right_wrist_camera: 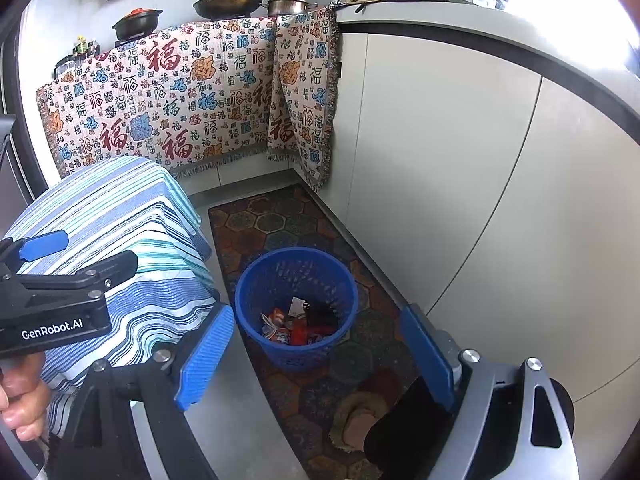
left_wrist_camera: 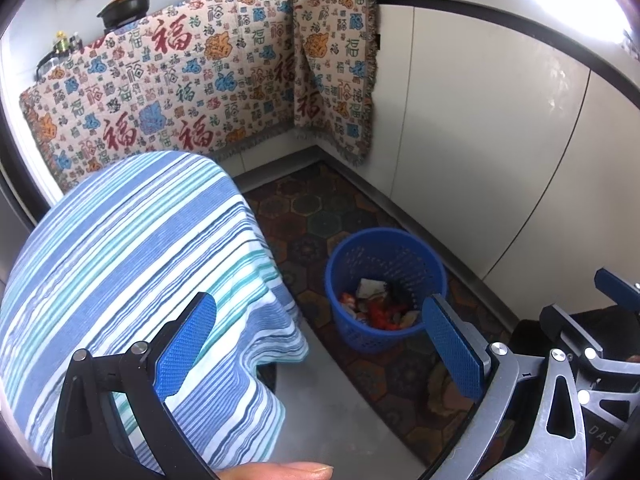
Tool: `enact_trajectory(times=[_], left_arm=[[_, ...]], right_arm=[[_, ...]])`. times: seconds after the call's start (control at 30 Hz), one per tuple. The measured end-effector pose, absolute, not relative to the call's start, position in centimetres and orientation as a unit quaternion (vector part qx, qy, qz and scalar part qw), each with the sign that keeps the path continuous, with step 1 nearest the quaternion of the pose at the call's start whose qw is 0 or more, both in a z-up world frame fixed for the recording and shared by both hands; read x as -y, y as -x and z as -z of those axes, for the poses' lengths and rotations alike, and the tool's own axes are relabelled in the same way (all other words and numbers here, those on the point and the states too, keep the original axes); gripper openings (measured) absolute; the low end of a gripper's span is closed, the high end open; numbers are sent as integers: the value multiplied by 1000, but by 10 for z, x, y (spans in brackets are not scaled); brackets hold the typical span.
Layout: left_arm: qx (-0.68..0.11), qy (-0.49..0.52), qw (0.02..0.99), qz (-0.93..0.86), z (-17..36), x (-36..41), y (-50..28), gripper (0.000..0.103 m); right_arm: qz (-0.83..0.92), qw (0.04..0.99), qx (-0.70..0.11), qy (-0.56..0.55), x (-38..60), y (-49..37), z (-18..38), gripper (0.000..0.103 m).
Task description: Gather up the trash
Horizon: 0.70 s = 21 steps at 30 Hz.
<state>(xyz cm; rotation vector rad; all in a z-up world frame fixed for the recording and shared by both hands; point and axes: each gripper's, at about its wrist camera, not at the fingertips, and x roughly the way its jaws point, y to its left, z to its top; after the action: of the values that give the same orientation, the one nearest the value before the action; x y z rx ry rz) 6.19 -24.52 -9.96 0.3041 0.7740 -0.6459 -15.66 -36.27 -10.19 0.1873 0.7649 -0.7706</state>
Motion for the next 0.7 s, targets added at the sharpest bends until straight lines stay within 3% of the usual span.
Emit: enact_trajectory(times=[0.7], left_arm=[[-376, -146, 860, 312, 104, 246, -61, 103]], right_arm=[[370, 849, -367, -88, 365, 155, 104, 87]])
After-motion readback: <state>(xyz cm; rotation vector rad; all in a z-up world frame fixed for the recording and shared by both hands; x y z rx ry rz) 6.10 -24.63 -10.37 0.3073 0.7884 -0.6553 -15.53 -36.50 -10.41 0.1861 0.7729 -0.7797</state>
